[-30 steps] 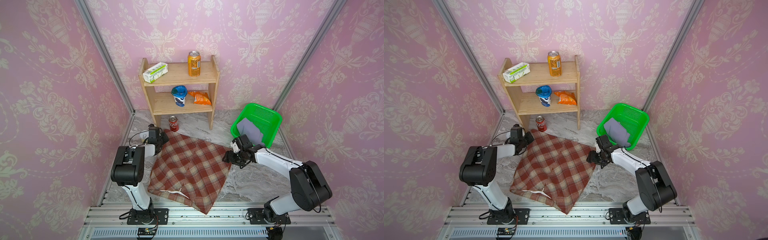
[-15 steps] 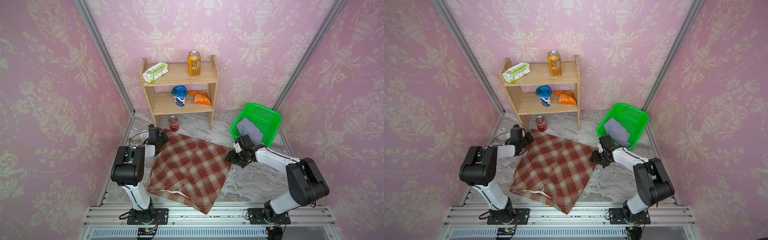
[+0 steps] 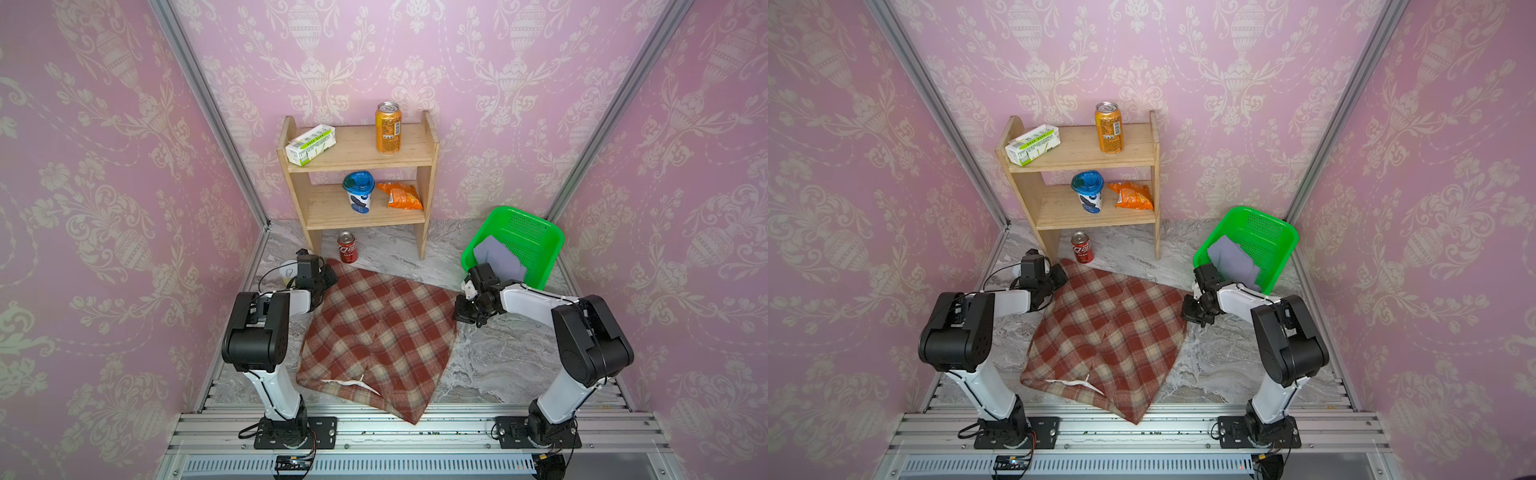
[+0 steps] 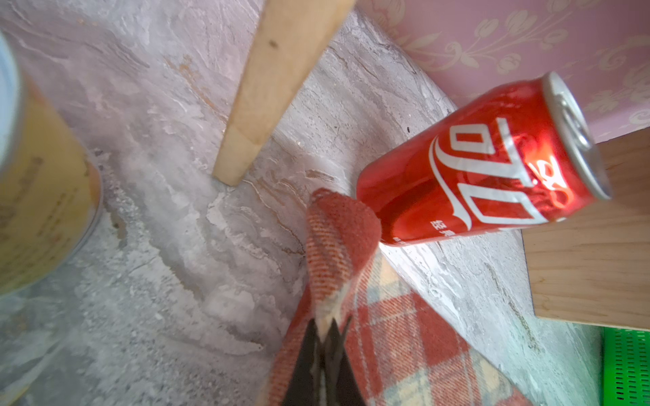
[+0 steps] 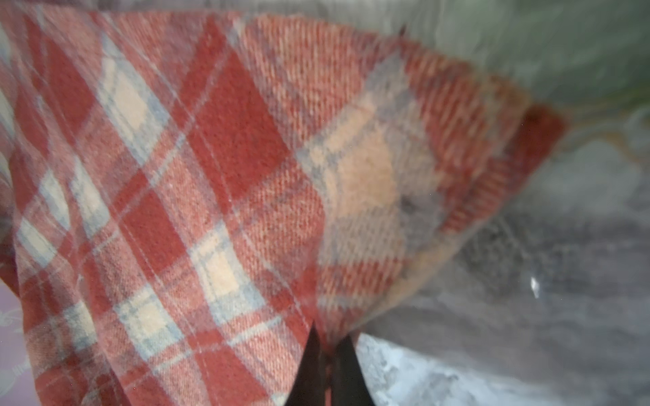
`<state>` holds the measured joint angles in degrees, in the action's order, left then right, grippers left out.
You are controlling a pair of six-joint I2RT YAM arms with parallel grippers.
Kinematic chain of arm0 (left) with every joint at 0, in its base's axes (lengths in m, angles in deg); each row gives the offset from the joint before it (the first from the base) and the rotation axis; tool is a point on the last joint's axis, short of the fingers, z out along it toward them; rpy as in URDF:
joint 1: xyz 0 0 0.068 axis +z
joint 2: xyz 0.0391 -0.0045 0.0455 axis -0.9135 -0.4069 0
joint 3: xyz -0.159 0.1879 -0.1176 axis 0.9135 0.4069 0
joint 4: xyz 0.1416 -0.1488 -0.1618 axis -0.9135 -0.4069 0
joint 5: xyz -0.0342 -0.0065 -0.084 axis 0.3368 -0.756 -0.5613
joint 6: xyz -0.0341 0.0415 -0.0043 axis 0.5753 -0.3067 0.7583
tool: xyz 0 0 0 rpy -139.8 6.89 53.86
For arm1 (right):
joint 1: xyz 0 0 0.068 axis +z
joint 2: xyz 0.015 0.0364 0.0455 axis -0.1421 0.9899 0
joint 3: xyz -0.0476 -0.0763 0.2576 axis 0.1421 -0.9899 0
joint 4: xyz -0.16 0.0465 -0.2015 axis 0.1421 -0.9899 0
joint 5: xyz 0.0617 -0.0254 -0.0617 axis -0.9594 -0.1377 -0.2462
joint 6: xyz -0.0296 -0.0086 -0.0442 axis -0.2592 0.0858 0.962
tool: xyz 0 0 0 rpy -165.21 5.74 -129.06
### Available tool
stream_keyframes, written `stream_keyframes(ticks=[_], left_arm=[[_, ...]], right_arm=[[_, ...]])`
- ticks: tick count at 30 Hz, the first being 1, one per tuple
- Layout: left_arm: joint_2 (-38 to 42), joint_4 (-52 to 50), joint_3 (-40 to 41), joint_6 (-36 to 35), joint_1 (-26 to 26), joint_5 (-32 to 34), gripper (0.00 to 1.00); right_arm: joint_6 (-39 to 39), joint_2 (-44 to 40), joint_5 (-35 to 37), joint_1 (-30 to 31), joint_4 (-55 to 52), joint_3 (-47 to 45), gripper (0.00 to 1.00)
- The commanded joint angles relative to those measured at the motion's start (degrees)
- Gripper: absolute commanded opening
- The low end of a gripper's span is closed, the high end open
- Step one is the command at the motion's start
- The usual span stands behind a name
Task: Roll up the skirts
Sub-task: Flatten out the skirt at the center of the board.
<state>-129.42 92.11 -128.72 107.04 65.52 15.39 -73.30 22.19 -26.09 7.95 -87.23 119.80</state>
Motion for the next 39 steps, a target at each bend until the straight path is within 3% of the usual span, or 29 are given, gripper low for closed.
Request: stream_keyframes(ticks=[1, 4, 5, 7, 8, 12, 18, 19, 20, 22, 23, 24, 26, 28, 39], left_arm=[[0.32, -0.15, 0.72, -0.14, 0.50, 0.88, 0.00], [0.43, -0.27, 0.72, -0.19, 0.49, 0.77, 0.00], [0.41, -0.23, 0.72, -0.14, 0.56, 0.65, 0.00], [0.37, -0.02, 0.63, -0.17, 0.54, 0.32, 0.00], [0.37, -0.01, 0.63, -0.29, 0.49, 0.26, 0.00], [0.06, 0.08, 0.47, -0.40, 0.52, 0.32, 0.00], [-0.18, -0.08, -0.15, -0.19, 0.49, 0.09, 0.00], [-0.11, -0.20, -0.22, -0.40, 0.52, 0.11, 0.00], [-0.10, -0.31, -0.29, -0.45, 0.51, 0.19, 0.00], [-0.23, -0.34, -0.33, -0.59, 0.49, 0.15, 0.00], [-0.35, -0.20, -0.33, -0.50, 0.55, 0.20, 0.00], [-0.53, -0.10, -0.34, -0.43, 0.52, 0.11, 0.00], [-0.66, -0.02, -0.33, -0.44, 0.55, -0.03, 0.00], [-0.79, -0.01, -0.18, -0.44, 0.49, 0.15, 0.00], [-1.00, 0.37, 0.28, -0.25, 0.52, -0.01, 0.00]], right_arm=[[2.71, 2.11, 1.44, -2.66, -2.79, 6.38, 0.00], [5.64, 4.23, 3.60, -3.47, -6.89, 14.46, 0.00], [7.01, 4.74, 3.70, -3.11, -7.88, 16.13, 0.08], [10.72, 5.02, 4.75, -1.26, -10.50, 18.81, 0.56], [12.84, 4.65, 6.43, 0.26, -11.87, 19.46, 0.99], [17.55, -2.13, 18.27, 7.70, -10.40, 15.35, 1.00], [21.92, -12.37, 15.18, 19.27, -9.79, 11.49, 0.99], [22.35, -13.68, 15.67, 21.52, -10.23, 9.76, 0.91], [22.24, -14.98, 16.29, 23.78, -10.91, 9.12, 0.73], [22.63, -16.71, 17.47, 28.16, -11.50, 7.93, 0.21], [22.85, -17.22, 18.13, 30.45, -11.60, 7.21, 0.08], [23.21, -17.49, 18.85, 33.11, -11.78, 6.65, 0.13], [23.83, -16.83, 20.42, 37.97, -12.38, 6.35, 0.36], [24.20, -15.05, 21.02, 41.70, -13.02, 6.62, 0.51], [27.18, -4.15, 13.31, 43.22, -9.13, 10.51, 0.71]])
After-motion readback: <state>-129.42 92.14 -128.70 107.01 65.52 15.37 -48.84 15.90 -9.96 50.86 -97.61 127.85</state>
